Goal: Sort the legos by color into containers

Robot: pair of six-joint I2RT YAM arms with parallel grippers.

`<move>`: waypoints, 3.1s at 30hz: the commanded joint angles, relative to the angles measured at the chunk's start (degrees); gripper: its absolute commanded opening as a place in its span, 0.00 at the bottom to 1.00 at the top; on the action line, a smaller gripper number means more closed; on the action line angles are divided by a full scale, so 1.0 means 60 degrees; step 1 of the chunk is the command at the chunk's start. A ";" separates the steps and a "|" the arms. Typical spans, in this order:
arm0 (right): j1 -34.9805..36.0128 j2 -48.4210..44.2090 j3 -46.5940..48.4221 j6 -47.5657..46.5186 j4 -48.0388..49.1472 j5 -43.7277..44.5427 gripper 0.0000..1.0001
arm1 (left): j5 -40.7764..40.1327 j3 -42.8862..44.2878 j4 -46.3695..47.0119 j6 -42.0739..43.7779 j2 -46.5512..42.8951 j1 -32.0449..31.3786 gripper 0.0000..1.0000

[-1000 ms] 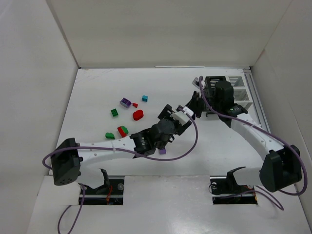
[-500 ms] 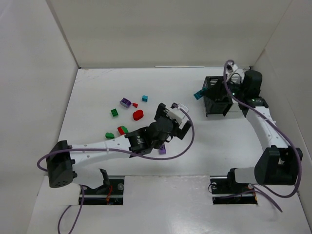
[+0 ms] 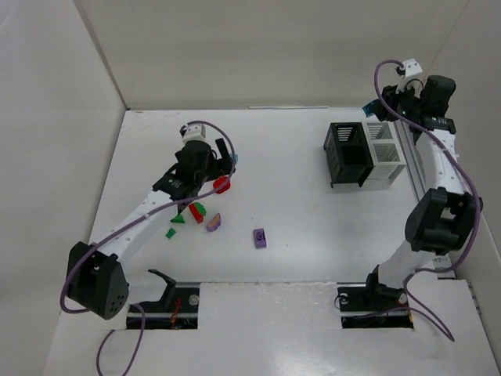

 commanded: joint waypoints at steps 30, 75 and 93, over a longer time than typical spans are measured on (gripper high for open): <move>0.0796 0.0211 0.0693 -0.2566 -0.0608 0.4216 1.00 | 0.0691 -0.0089 -0.1383 -0.1275 0.0227 0.0695 0.99; -0.1632 0.2848 0.2158 -0.0327 -0.0625 0.0223 1.00 | 0.0691 -0.0925 -0.0635 -0.0954 -0.0126 0.0870 0.99; -0.0944 0.3010 0.1675 0.0070 0.0124 -0.1142 1.00 | 0.0515 -0.0837 -0.0724 -0.0866 -0.0126 0.0870 0.99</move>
